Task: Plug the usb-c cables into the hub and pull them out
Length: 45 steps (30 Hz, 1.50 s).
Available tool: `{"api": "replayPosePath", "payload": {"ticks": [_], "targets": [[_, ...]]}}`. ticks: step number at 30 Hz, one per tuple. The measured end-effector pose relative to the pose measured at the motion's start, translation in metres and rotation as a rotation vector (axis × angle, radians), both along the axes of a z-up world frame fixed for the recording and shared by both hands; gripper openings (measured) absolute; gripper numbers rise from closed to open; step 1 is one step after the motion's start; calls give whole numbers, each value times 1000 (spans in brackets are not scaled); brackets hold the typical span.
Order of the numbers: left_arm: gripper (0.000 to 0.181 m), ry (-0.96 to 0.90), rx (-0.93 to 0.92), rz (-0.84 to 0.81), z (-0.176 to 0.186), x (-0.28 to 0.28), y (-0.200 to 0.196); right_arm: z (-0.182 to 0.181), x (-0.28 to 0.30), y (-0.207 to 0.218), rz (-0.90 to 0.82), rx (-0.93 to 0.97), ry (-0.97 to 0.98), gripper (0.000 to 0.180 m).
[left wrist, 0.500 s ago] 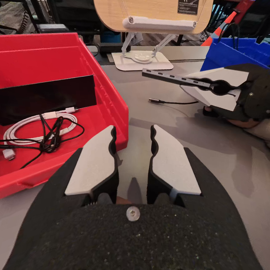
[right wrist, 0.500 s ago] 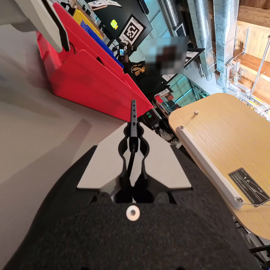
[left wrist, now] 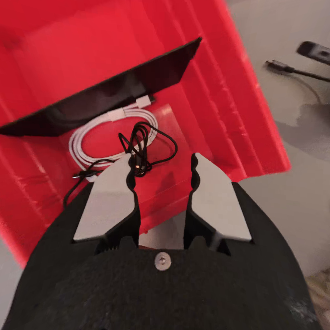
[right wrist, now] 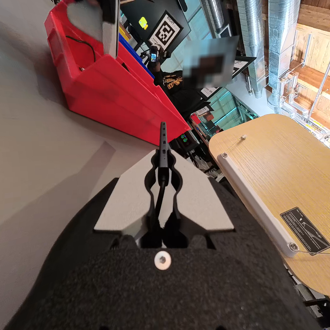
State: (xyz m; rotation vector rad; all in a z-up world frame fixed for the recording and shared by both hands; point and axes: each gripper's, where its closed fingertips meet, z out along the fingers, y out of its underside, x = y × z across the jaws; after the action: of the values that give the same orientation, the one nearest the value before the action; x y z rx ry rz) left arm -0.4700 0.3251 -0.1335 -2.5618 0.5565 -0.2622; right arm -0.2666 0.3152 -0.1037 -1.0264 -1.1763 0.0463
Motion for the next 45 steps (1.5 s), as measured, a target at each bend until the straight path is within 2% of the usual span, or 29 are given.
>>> {"api": "replayPosePath", "payload": {"ticks": [2,5,8,11,14,18,20,22,27,29,31,33,35,39,42,45], "targets": [[46,10,-103,44,-22,-5,7,-1,0,0,2,-1,-4,9],[25,114,-148,70,-47,-17,17,-2,-1,-1,6,-2,-9,9],[4,166,-83,38,-39,-19,23,-1,0,-1,4,-4,-4,9],[3,184,110,-32,6,-7,20,2,3,2,-6,-20,21,9],[2,250,378,-94,77,9,-4,6,8,7,-23,-41,55,9],[2,141,730,-312,167,75,-73,9,13,13,-46,-66,90,9],[2,85,806,-426,180,110,-111,10,15,15,-53,-75,101,9],[2,48,774,-490,160,138,-135,11,17,17,-59,-81,111,9],[2,120,594,-572,41,170,-165,12,19,19,-65,-94,122,9],[3,145,540,-624,4,176,-179,11,18,19,-65,-91,114,9],[3,135,482,-629,-18,178,-189,10,17,18,-62,-85,105,9],[7,59,402,-632,-27,182,-200,9,17,18,-61,-85,100,9],[24,-19,327,-615,-31,185,-207,9,16,18,-60,-87,100,9],[36,-212,263,-605,-10,185,-219,8,16,18,-59,-94,100,9],[35,-255,275,-420,12,154,-191,7,16,19,-59,-99,94,9],[34,-204,220,-267,7,129,-177,6,15,18,-57,-96,92,9]]}}
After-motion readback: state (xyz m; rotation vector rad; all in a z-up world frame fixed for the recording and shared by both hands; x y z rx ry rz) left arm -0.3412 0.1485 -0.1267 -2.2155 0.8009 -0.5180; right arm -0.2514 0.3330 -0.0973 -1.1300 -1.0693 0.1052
